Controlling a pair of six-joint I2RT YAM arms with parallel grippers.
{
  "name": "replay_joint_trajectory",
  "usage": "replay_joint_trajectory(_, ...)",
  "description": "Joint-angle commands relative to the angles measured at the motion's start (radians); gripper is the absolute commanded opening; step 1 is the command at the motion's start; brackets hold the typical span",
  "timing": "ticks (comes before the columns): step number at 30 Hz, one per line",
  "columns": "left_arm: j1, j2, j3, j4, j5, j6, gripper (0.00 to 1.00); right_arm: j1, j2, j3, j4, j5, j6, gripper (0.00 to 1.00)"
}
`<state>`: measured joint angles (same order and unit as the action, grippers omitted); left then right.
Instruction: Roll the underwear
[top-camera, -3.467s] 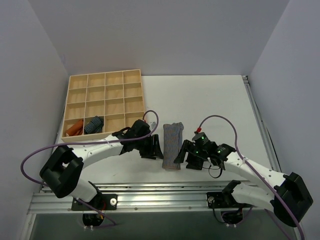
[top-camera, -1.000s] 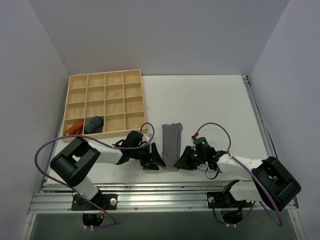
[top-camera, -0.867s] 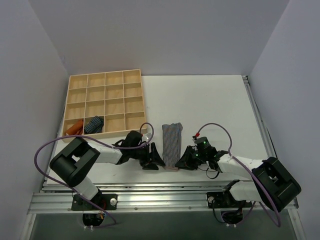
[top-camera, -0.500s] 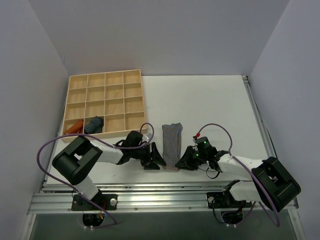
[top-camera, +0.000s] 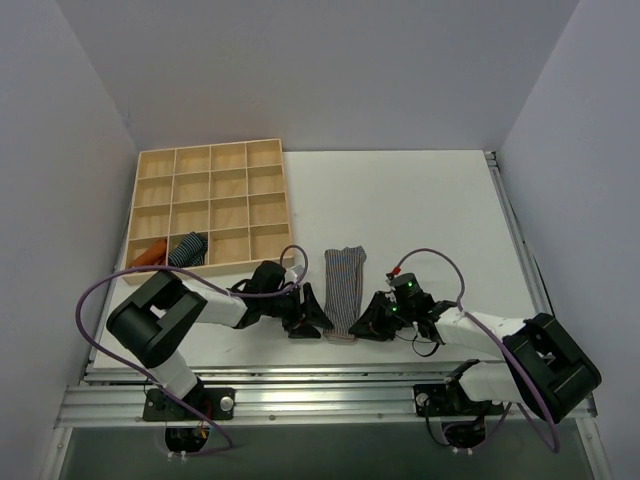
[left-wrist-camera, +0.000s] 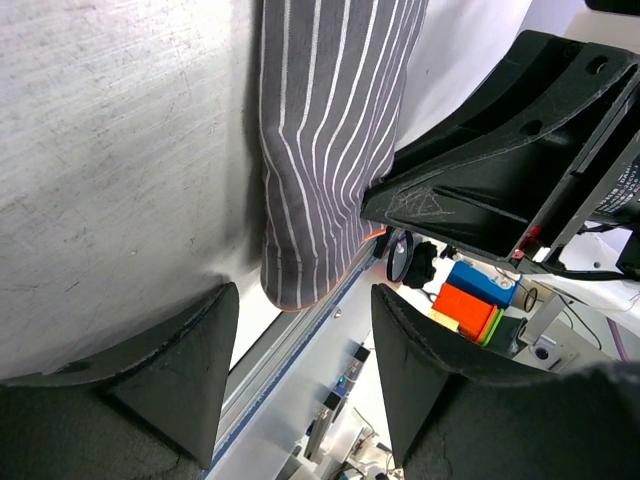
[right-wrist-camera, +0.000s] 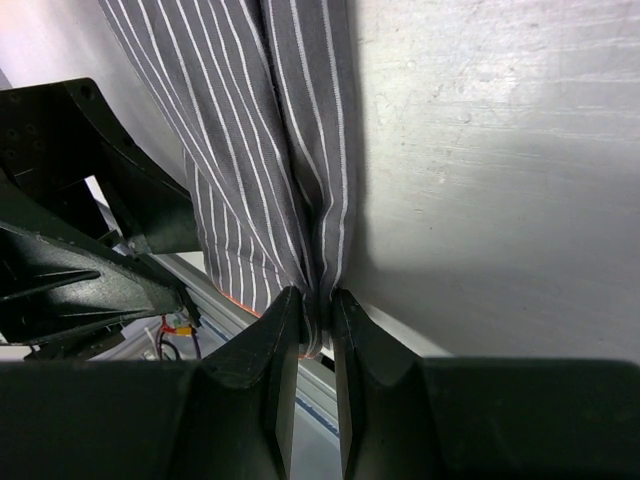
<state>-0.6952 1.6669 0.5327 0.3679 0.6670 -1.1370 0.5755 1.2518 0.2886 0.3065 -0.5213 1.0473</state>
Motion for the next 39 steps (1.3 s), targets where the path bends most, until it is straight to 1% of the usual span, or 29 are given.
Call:
replay_joint_trajectory(1,0.006,0.014,0.023,0.011,-0.033,0.006,0.65,-0.006,0.008,0.017,0.031,-0.034,0.036,0.0)
replay_joint_trajectory(8,0.006,0.019,-0.003,0.062,-0.026,-0.026,0.64,-0.008,0.006,0.018,0.068,-0.049,0.071,0.0)
replay_joint_trajectory(21,0.002,-0.002,-0.03,0.075,-0.043,-0.049,0.65,-0.022,-0.005,-0.012,0.146,-0.069,0.134,0.0)
replay_joint_trajectory(29,0.003,-0.002,-0.028,0.091,-0.069,-0.075,0.65,-0.023,-0.017,-0.011,0.161,-0.08,0.152,0.0)
replay_joint_trajectory(32,0.003,-0.013,-0.022,0.126,-0.075,-0.095,0.65,-0.023,-0.018,-0.012,0.166,-0.085,0.158,0.0)
replay_joint_trajectory(39,0.003,-0.038,-0.014,0.115,-0.086,-0.099,0.64,-0.023,-0.043,-0.02,0.166,-0.088,0.172,0.0)
